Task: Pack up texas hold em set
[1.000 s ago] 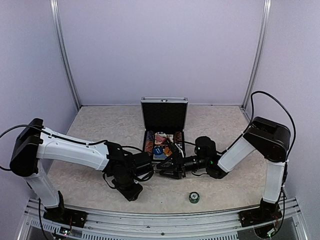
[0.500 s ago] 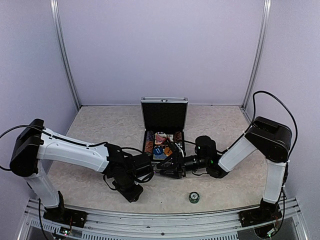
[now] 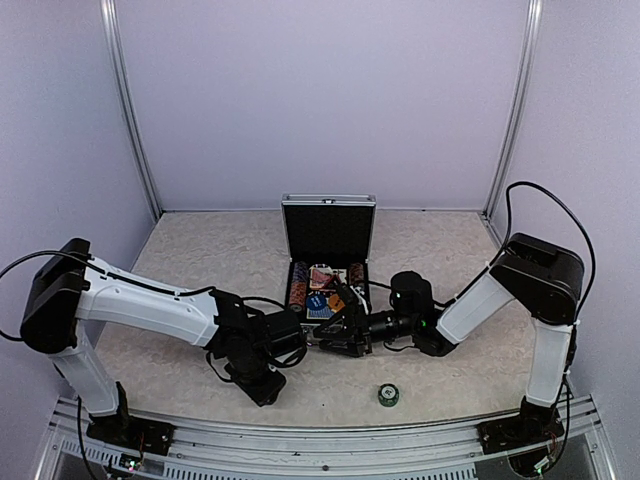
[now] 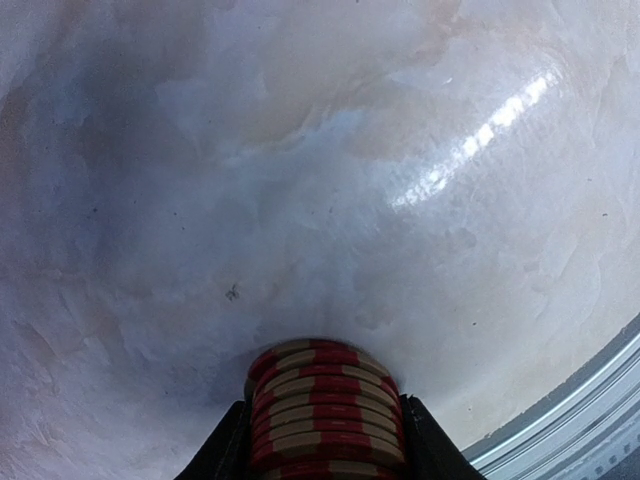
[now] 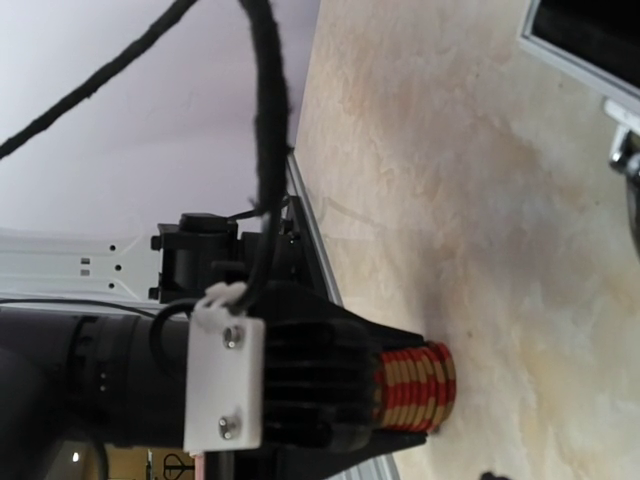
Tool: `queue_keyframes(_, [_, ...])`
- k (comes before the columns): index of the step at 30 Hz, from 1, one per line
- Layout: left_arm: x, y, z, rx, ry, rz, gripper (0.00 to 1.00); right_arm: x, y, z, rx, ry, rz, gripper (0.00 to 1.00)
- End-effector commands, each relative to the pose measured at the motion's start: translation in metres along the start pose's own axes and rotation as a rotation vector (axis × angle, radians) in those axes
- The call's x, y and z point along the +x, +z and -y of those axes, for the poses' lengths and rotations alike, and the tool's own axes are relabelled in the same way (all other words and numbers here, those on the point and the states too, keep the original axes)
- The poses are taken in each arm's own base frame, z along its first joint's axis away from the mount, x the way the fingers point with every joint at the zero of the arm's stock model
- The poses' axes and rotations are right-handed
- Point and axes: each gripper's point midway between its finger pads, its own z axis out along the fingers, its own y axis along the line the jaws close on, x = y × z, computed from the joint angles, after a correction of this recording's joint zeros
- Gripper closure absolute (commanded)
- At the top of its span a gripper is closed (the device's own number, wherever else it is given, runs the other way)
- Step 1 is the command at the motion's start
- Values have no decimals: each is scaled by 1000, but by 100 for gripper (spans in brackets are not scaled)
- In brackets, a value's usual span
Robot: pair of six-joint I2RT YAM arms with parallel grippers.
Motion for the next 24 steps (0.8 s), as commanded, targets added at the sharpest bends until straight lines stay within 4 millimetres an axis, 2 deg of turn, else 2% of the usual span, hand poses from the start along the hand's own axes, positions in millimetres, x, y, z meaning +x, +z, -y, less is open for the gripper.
queue_keyframes(1, [0,5,4,11,6,4,96,-5,-4,-11,-18,-37,13,34])
queue_keyframes(11, [3,6,3,7,6,-4,92,-5,-4,-11,-23,-38,11,34])
queue_keyframes(18, [4,4,2,5,3,-6,83,-5,-3,-13,-28,-39,8,34])
queue_keyframes(24, [3,3,3,7,6,-5,71,-6,-2,-14,-30,-40,5,34])
